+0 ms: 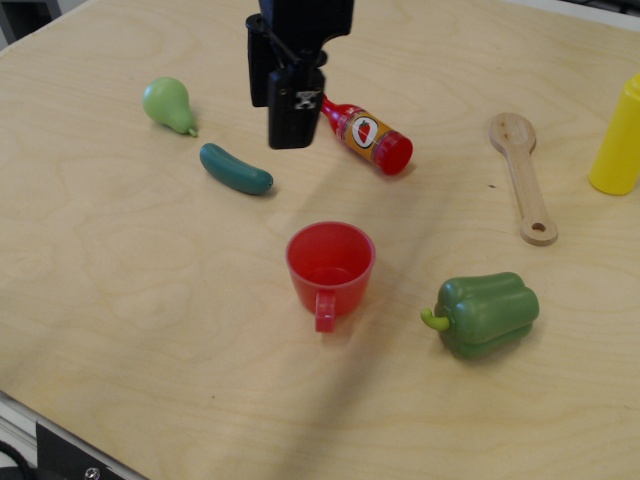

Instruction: Put cucumber in cup

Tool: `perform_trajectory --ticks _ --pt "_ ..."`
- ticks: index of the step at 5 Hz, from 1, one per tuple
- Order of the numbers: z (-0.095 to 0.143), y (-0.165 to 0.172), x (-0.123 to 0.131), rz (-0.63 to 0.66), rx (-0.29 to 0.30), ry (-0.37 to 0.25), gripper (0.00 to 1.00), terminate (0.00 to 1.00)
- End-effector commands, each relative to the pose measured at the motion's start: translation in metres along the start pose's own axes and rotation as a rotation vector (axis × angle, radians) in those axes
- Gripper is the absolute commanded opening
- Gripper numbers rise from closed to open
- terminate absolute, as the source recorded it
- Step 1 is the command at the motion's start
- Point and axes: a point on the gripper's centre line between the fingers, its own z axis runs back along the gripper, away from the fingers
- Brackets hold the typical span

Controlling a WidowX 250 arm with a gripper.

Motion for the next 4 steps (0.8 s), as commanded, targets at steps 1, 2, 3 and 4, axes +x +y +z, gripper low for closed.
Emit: perform_trajectory --ticks 1,2,3,4 --pt "-0.008 0.044 -0.014 -0.318 0.02 0.05 1.0 0.0" --pt "-0.015 0.057 -0.023 -0.437 0.053 0.075 1.0 0.0" --pt "-0.022 0.069 -0.026 -0.479 0.119 0.012 1.0 0.0" --pt "-0.031 0.077 -0.024 -0.476 0.125 -0.023 1.0 0.0"
